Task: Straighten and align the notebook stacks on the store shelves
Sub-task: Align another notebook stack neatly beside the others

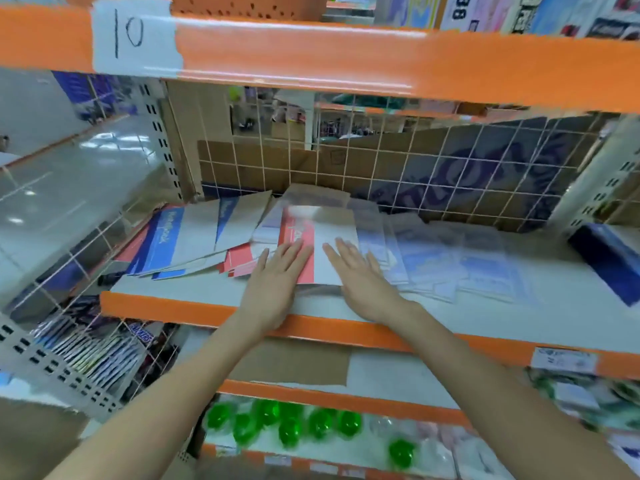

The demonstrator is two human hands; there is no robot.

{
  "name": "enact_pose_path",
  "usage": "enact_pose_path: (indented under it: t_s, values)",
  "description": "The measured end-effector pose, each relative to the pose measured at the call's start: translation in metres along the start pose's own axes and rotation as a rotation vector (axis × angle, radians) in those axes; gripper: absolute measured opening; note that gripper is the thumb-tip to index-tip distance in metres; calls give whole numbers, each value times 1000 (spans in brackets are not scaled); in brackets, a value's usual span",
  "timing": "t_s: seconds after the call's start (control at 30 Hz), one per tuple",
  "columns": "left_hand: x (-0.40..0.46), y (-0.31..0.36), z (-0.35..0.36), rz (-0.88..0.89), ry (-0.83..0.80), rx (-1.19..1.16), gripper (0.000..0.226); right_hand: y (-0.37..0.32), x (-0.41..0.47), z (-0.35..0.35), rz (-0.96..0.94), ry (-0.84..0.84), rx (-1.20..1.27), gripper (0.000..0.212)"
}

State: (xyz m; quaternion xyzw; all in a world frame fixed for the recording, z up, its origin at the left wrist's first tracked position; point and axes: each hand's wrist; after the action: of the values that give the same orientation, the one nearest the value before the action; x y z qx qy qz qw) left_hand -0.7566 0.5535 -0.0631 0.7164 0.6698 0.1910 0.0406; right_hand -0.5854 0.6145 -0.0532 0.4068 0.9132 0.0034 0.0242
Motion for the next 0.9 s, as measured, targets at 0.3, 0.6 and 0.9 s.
enact_pose_path:
  t_s: [0.3, 0.6, 0.9]
  values:
    - [-22, 74, 23, 324, 45, -100, 76, 23, -105, 10, 225, 98, -29, 78]
    - [9, 223, 61, 532, -17, -83, 81, 126, -225, 3, 419, 234, -58, 79]
    - [27, 452, 127, 745, -20, -110, 69, 289, -395, 8, 599, 206, -113, 78]
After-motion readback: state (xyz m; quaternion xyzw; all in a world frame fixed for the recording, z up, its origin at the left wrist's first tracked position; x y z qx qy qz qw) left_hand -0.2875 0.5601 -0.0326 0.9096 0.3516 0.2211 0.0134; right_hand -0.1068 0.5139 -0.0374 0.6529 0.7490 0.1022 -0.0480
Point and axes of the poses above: each hand's wrist, its own x-axis towards the middle knuckle, its own z-axis out of the palm, y = z × x, and after that the axes turned 14 degrees about -x, right-handed
